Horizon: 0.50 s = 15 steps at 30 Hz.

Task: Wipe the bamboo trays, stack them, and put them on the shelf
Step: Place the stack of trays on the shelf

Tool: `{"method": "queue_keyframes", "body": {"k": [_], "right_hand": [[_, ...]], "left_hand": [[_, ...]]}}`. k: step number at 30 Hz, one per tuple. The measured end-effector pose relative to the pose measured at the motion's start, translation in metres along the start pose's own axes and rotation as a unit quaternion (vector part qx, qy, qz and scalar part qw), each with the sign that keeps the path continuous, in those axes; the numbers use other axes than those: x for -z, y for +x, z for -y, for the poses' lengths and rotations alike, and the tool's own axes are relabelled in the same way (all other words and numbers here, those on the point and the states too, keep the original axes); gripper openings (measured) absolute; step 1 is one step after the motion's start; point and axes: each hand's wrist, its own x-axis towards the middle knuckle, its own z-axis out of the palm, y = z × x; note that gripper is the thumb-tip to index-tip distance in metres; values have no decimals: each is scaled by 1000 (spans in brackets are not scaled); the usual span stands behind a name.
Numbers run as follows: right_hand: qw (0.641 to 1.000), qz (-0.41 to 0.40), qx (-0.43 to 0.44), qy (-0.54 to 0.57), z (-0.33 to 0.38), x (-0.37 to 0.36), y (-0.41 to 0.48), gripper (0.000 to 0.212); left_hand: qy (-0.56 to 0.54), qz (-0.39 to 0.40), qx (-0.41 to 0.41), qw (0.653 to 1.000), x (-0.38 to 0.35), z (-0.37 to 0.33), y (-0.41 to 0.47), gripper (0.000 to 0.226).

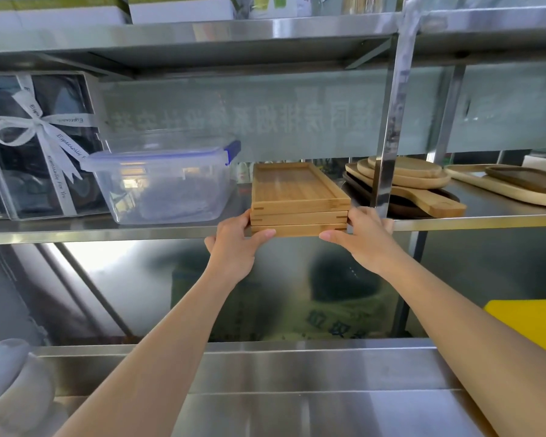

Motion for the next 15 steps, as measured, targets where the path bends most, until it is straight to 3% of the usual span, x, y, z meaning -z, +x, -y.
{"method": "queue_keyframes", "body": {"k": [3, 6, 9, 12, 15], "right_hand": [[1000, 6, 17, 12, -2, -5, 16, 44], [990, 52, -15, 132, 5, -9, 30, 73], [990, 46, -12, 134, 10, -16, 33, 90], [997, 3, 26, 79, 6, -25, 27, 95], [998, -33, 56, 24, 2, -29, 22, 95]], "left_hand": [[38, -6, 4, 999, -4, 1, 11, 32], [3, -8, 12, 1000, -6, 2, 24, 39], [-65, -17, -26, 997, -7, 2, 28, 57], [22, -51, -105, 993, -11, 9, 16, 78], [128, -62, -189, 972, -18, 20, 3, 81]]}}
